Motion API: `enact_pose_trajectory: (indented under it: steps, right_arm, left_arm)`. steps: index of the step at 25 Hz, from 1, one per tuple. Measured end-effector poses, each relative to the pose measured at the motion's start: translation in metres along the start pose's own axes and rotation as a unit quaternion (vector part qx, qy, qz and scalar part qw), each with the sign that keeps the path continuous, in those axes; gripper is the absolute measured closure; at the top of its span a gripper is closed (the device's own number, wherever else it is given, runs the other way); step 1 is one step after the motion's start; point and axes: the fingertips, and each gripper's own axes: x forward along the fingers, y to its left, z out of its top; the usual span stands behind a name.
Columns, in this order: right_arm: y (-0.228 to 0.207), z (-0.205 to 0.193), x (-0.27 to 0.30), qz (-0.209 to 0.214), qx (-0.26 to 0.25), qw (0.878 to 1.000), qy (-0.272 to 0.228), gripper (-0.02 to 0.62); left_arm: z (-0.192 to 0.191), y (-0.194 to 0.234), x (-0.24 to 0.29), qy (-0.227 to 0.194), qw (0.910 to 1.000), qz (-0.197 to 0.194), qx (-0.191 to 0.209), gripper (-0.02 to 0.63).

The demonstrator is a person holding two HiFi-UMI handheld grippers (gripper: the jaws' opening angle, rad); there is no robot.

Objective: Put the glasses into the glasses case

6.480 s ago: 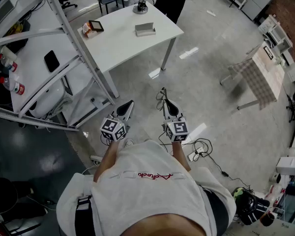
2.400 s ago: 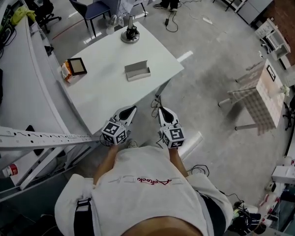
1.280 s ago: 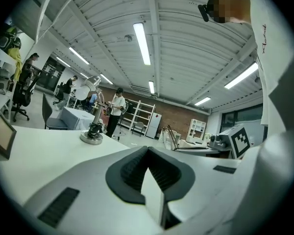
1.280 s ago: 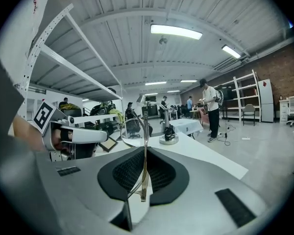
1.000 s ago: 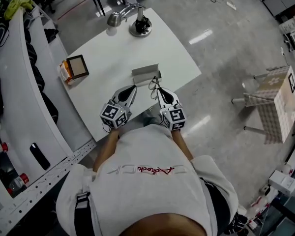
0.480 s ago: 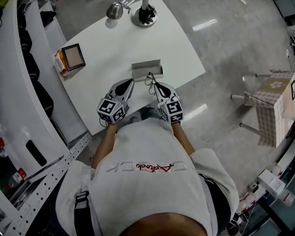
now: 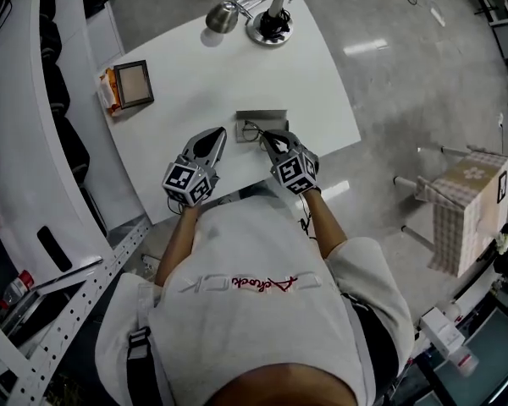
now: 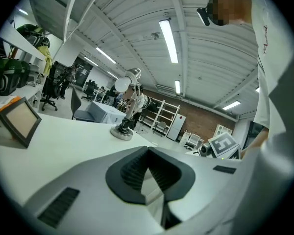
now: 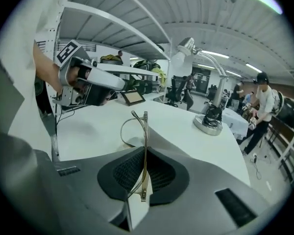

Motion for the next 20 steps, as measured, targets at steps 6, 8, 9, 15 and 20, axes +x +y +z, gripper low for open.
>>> enact_pose_trajectory:
  steps: [6,8,9,15,20]
  right_arm:
    - [-0.016,0.007,0.02,0.013,-0.163,0.986,0.041,0.581]
    - [-0.021,0.003,0.027,0.014,-0.216,0.974,0.06,0.581]
    - [-0.023,0.001,0.03,0.015,-0.237,0.969,0.07,0.581]
    - [-0.031,-0.01,0.043,0.016,-0.293,0.95,0.107,0.581]
    - [-0.02,-0.02,0.051,0.03,-0.294,0.946,0.132,0.581]
  left_arm:
    - [0.004,0.006,0.004,-0.007,0.9999,0.01,-0.006,0.581]
    - [0.006,0.008,0.004,-0.008,0.9999,0.012,-0.006,0.58]
    - [0.007,0.009,0.004,-0.008,0.9998,0.014,-0.006,0.58]
    - [0.008,0.016,-0.001,-0.007,0.9997,0.024,-0.007,0.58]
    - [0.008,0.016,-0.001,-0.008,0.9997,0.023,-0.007,0.581]
